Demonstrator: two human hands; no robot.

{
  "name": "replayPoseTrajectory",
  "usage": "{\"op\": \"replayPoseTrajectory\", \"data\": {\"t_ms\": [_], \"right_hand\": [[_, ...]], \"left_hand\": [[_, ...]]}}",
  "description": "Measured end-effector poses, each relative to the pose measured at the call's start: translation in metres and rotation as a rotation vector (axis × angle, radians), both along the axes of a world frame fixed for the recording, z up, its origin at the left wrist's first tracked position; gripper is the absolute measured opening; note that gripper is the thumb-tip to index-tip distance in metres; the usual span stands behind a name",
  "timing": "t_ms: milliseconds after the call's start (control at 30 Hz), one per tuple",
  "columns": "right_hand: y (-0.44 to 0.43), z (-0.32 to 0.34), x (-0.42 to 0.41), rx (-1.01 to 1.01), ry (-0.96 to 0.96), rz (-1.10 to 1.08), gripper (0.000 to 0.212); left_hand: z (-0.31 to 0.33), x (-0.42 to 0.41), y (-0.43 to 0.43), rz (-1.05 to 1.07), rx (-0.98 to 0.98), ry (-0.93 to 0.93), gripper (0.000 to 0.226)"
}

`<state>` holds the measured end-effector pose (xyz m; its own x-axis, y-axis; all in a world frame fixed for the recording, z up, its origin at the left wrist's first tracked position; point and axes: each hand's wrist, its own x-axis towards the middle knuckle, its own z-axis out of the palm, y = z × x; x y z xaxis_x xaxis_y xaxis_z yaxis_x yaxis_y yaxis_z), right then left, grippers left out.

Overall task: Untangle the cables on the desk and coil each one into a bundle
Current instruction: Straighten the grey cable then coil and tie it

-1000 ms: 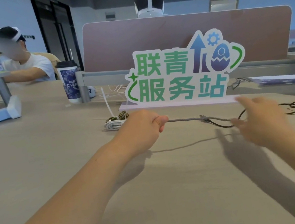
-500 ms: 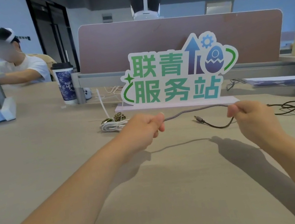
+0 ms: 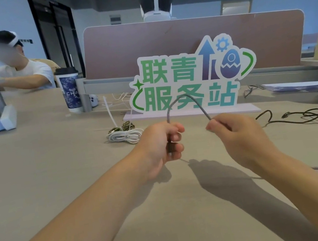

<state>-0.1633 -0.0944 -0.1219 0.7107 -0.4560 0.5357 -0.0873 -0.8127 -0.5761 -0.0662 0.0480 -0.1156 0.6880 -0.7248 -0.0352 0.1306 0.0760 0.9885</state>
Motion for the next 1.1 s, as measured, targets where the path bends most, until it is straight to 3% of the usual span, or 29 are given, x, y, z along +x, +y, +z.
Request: {"op": "replayPoseTrajectory", "data": {"t_ms": [133, 267, 433, 567, 900, 1033, 1100], "right_hand": [[0.005, 0.004, -0.006, -0.020, 0.004, 0.075, 0.023], [0.004, 0.006, -0.007, 0.035, -0.110, 0.066, 0.025], [-0.003, 0.013, -0.008, 0.091, -0.253, -0.092, 0.028], [-0.009, 0.014, -0.010, 0.125, -0.278, -0.094, 0.028], [0.023, -0.005, -0.002, 0.015, 0.140, 0.269, 0.028], [0.032, -0.006, -0.002, -0.036, 0.241, 0.338, 0.026], [0.035, -0.003, -0.002, -0.045, 0.264, 0.293, 0.028]], "left_hand": [[0.005, 0.005, 0.005, -0.010, -0.011, 0.075, 0.042], [0.010, 0.009, 0.011, -0.023, -0.085, 0.155, 0.043], [0.004, 0.002, 0.007, -0.113, 0.009, 0.037, 0.039], [0.001, -0.001, 0.004, -0.152, 0.025, -0.021, 0.037], [0.003, -0.005, 0.001, -0.044, -0.004, -0.064, 0.039], [-0.003, -0.002, -0.003, 0.078, -0.001, -0.095, 0.044], [-0.002, -0.002, -0.004, 0.116, -0.072, -0.027, 0.046]]}}
